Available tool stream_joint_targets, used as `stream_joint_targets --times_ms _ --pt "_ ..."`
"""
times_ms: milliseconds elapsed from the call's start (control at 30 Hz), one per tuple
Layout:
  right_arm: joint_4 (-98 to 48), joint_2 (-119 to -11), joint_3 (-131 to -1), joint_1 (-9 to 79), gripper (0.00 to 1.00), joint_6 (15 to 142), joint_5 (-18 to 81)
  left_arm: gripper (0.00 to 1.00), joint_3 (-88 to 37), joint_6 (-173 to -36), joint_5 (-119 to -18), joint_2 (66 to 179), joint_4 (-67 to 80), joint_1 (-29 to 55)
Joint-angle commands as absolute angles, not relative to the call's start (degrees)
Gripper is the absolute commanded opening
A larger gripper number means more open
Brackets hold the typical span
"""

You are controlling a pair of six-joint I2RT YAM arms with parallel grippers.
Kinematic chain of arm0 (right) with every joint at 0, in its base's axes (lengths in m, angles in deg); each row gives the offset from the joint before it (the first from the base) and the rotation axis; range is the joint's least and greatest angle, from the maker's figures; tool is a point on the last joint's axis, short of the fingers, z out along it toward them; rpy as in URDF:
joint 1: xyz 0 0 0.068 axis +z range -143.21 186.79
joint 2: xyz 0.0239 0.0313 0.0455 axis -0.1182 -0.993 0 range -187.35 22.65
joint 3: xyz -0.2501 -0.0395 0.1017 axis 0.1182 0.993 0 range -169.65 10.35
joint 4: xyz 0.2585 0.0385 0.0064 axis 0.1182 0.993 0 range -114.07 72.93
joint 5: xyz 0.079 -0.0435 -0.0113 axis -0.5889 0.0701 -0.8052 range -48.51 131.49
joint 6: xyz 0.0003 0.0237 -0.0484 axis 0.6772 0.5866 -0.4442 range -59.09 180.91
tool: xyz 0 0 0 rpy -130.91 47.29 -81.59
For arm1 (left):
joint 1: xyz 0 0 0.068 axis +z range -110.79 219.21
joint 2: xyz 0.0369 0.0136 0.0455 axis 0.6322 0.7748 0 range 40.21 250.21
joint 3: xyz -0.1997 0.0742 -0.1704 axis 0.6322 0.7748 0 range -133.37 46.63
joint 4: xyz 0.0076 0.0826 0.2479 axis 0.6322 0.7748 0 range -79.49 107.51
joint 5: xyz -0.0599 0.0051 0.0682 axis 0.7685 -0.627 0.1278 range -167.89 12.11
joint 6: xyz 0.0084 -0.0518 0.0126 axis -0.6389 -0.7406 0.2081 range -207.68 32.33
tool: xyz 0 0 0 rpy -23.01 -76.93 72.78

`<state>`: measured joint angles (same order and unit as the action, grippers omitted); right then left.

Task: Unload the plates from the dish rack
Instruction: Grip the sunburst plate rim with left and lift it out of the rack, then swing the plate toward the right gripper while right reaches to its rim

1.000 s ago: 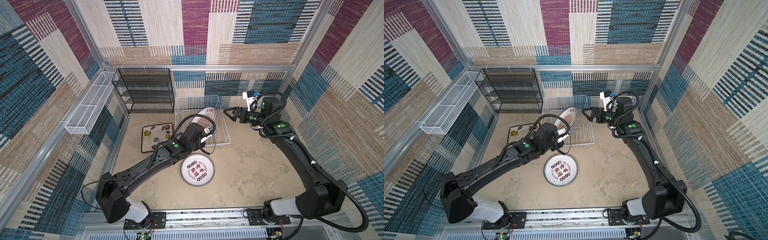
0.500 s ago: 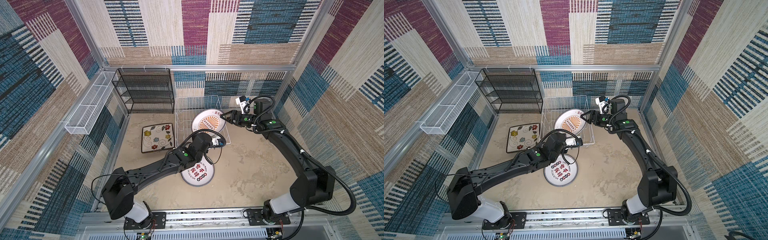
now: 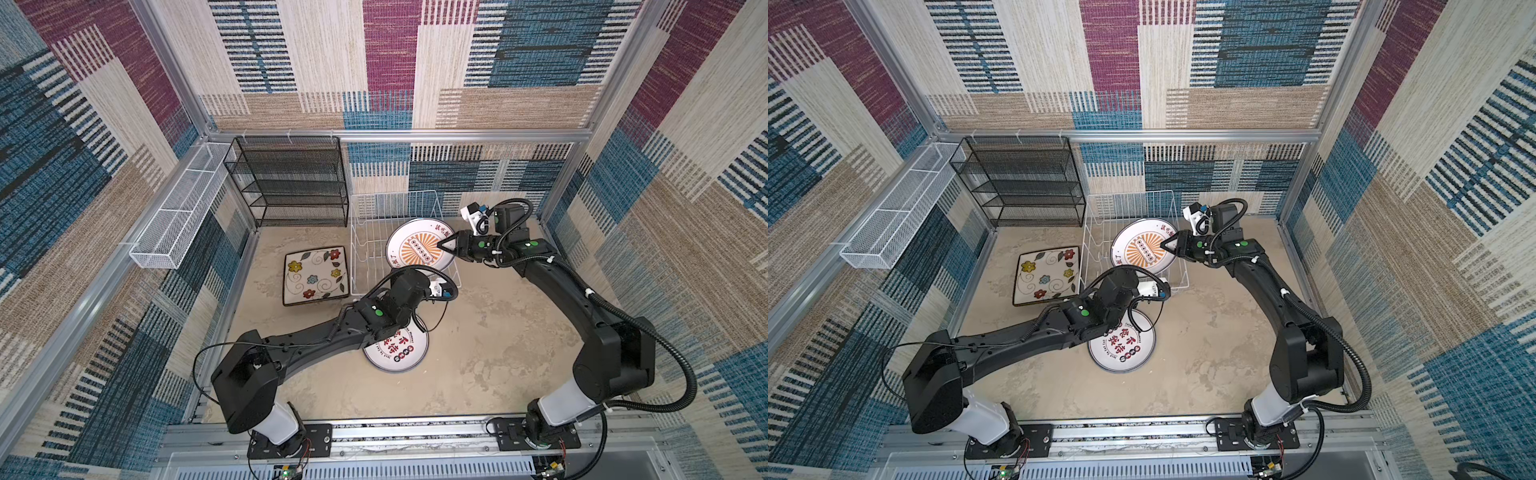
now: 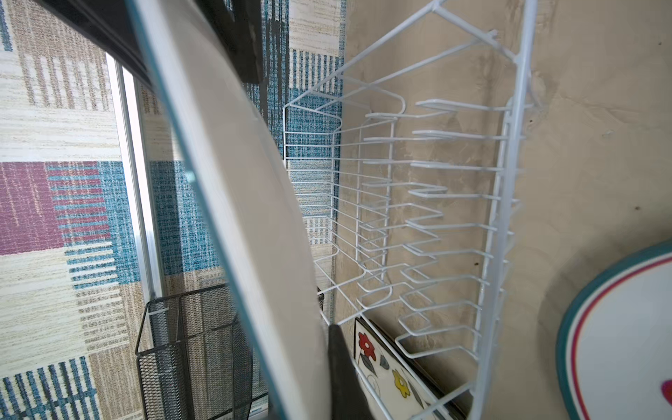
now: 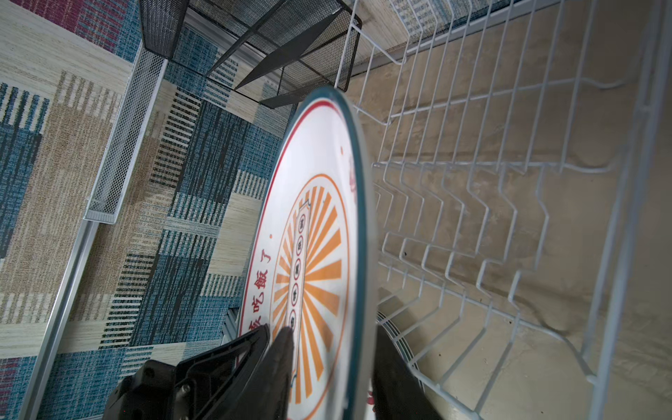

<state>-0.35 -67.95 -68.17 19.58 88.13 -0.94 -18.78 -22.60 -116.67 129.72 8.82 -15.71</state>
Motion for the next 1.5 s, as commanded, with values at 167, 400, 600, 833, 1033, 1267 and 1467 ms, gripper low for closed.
stream_joint_targets --times_ms 167,400,600,833,1033,1267,1467 --pt "-3.3 -67.9 -67.9 19.7 0.11 90.6 -2.7 0.00 -19.0 -23.1 -119.6 130.6 4.6 -15.8" --pt "-6.6 -66.7 -66.6 19.7 0.00 92.4 -2.9 0.28 -20.0 -25.9 -121.1 131.3 4.8 -15.7" --pt "-11.7 -64.7 -65.1 19.1 0.00 95.9 -1.7 0.70 -21.0 -32.4 -120.2 130.8 7.7 -15.7" --pt "-17.2 -61.6 -62.6 17.2 0.00 99.9 2.2 0.80 -21.5 -43.2 -114.7 126.5 12.6 -15.8" --pt "-20.6 -59.2 -60.0 16.5 0.00 101.3 5.4 0.83 -21.0 -56.5 -107.1 120.5 16.6 -14.9" --pt "-21.5 -59.1 -59.5 16.4 0.00 100.2 4.7 0.83 -21.0 -76.7 -92.4 113.3 17.5 -7.2" --pt "-20.9 -60.2 -60.0 16.4 0.00 99.7 3.0 0.86 -20.5 -94.7 -76.2 110.6 16.0 3.7"
